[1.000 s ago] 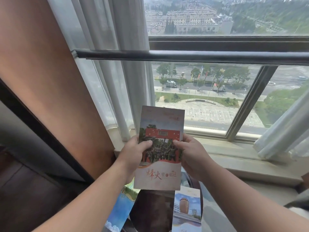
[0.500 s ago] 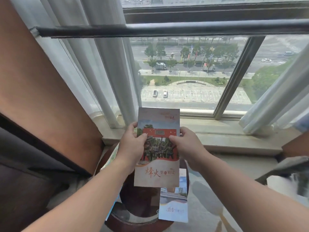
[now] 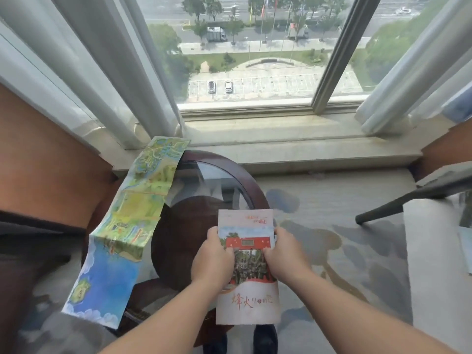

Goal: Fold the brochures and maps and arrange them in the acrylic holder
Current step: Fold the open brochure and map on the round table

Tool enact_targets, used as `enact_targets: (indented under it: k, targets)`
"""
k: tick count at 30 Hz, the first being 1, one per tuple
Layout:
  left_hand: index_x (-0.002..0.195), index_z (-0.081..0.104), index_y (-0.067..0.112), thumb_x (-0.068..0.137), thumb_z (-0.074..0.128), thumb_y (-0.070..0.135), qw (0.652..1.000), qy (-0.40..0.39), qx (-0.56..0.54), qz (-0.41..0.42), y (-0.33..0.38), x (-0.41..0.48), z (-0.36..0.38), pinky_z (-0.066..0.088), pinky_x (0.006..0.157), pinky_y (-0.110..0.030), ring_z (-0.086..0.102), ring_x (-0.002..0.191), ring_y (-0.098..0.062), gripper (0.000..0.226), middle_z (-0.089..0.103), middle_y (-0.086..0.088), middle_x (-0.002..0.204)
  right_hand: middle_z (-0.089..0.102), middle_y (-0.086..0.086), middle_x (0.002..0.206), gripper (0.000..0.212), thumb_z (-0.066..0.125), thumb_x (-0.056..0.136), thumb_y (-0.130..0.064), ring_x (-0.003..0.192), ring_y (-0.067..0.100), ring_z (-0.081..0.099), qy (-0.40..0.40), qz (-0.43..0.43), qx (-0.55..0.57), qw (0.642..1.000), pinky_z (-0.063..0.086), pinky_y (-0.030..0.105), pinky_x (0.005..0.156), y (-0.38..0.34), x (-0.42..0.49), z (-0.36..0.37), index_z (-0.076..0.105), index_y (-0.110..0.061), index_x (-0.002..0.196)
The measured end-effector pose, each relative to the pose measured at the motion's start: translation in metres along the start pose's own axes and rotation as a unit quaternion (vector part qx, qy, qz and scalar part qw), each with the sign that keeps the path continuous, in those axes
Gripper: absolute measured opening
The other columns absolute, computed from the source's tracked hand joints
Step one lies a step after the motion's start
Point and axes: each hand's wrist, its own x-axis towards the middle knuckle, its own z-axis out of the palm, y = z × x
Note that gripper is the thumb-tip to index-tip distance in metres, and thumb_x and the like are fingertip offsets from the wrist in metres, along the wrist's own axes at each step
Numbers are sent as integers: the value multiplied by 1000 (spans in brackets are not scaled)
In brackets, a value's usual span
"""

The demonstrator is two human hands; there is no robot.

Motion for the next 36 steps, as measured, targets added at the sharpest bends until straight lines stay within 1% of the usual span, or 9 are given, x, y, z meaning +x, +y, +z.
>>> enact_targets:
  k: [3, 6, 9, 13, 21, 28, 30, 33, 36]
  targets:
    - [121, 40, 31, 93, 53, 27, 1000, -3, 20, -15, -11, 21, 21, 55, 69, -37, 60, 79, -11, 31, 61, 8, 101, 64, -2, 99, 9, 59, 93, -21, 78, 13, 62, 20, 6, -16, 1000, 57, 36, 70, 9, 22, 24, 56, -22, 101]
    - [118, 41, 28, 91, 56, 30, 998, 7, 55, -13, -13, 32, 32, 56, 74, -43, 59, 88, -18, 31, 53, 3, 107, 52, 2, 112, 27, 62, 91, -22, 93, 21, 59, 37, 10, -44, 998, 55, 38, 80, 9, 33, 32, 54, -22, 117]
    - [122, 39, 26, 89, 60, 34, 995, 23, 99, -12, -13, 34, 36, 52, 75, -39, 51, 99, -21, 40, 45, 0, 110, 48, 5, 120, 40, 66, 88, -22, 103, 24, 55, 46, 21, -70, 996, 53, 39, 85, 7, 34, 34, 48, -22, 124]
    - [122, 38, 25, 89, 60, 32, 995, 4, 91, -29, -7, 32, 38, 48, 74, -39, 49, 101, -24, 41, 44, -4, 111, 49, 10, 116, 38, 64, 89, -22, 93, 26, 58, 31, 71, -77, 994, 52, 38, 76, 8, 30, 35, 44, -19, 122]
    - [122, 46, 23, 89, 56, 28, 993, -13, 23, -116, -8, 41, 25, 49, 82, -40, 48, 108, -27, 35, 45, -7, 118, 48, 10, 114, 37, 63, 88, -20, 96, 29, 57, 10, 86, -65, 994, 53, 42, 82, -8, 23, 51, 43, -18, 119]
    - [131, 42, 23, 88, 60, 33, 992, 41, 45, -114, -34, 61, 4, 51, 88, -44, 43, 113, -23, 48, 44, -5, 124, 55, 6, 113, 48, 64, 85, -22, 90, 23, 59, -35, -2, -45, 998, 54, 38, 74, -26, 36, 62, 43, -22, 128]
    - [137, 36, 23, 86, 60, 35, 991, 53, 84, -89, -40, 61, 4, 48, 91, -43, 42, 116, -25, 57, 42, -5, 128, 48, 5, 116, 56, 66, 84, -23, 94, 23, 56, -10, -43, -86, 995, 51, 37, 75, -27, 42, 60, 40, -23, 133]
    - [142, 28, 23, 83, 59, 40, 981, 103, 158, 42, -46, 64, 10, 39, 100, -43, 37, 124, -26, 68, 38, -6, 137, 33, 4, 138, 84, 72, 81, -28, 122, 26, 40, 4, -147, -183, 972, 44, 39, 97, -25, 55, 53, 24, -23, 149]
    - [149, 17, 26, 86, 55, 47, 964, 77, 198, 158, -41, 79, 13, 20, 115, -46, 13, 144, -28, 76, 18, -8, 157, 7, 3, 162, 106, 77, 77, -37, 147, 27, 13, -35, -232, -288, 928, 28, 42, 115, -25, 71, 47, 8, -22, 156]
